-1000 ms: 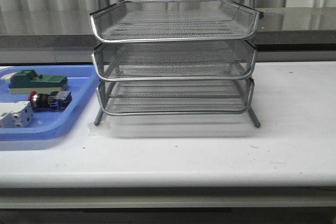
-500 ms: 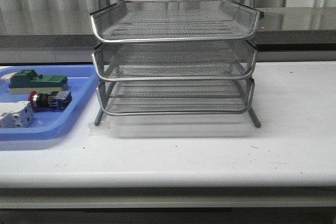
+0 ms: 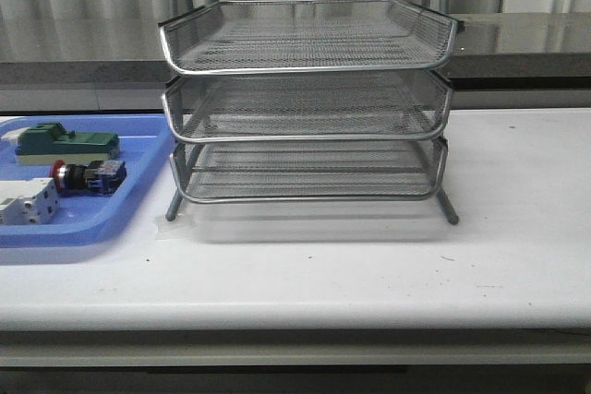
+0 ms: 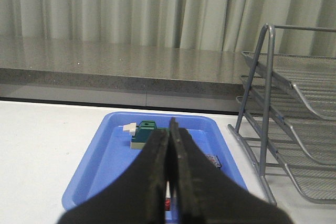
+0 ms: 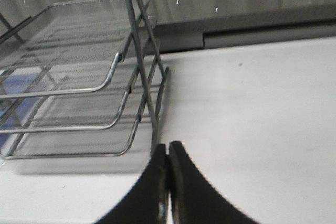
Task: Place button on rack with both arms
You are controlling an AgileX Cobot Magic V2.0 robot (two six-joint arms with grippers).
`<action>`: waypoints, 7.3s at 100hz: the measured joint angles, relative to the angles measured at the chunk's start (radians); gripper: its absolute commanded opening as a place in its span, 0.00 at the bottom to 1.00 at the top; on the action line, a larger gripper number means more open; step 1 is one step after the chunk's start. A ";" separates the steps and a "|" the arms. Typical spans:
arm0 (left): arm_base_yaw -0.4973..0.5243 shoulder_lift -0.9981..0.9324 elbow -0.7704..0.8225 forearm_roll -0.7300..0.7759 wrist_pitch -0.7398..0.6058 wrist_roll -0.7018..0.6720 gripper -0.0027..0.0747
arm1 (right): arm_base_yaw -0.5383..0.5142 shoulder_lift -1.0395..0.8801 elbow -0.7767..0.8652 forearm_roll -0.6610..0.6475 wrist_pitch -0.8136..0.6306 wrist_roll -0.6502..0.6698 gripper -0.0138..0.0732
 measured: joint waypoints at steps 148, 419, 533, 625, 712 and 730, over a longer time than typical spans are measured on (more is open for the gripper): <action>0.000 0.000 0.000 0.000 0.000 0.000 0.01 | 0.115 1.198 -0.383 1.229 0.008 -0.619 0.51; 0.000 0.000 0.000 0.000 0.000 0.000 0.01 | 0.115 1.027 -0.081 1.187 0.093 -0.816 0.87; 0.000 0.000 0.000 0.000 0.000 0.000 0.01 | 0.115 0.381 -0.365 -0.192 0.547 0.143 0.87; 0.000 0.000 0.000 0.000 0.000 0.000 0.01 | 0.115 0.144 -0.367 -0.259 0.679 0.172 0.08; 0.000 0.000 0.000 -0.002 -0.026 0.000 0.01 | 0.115 0.144 -0.367 -0.259 0.679 0.176 0.08; 0.000 0.013 -0.058 -0.030 0.085 0.000 0.01 | 0.115 0.144 -0.367 -0.259 0.679 0.176 0.08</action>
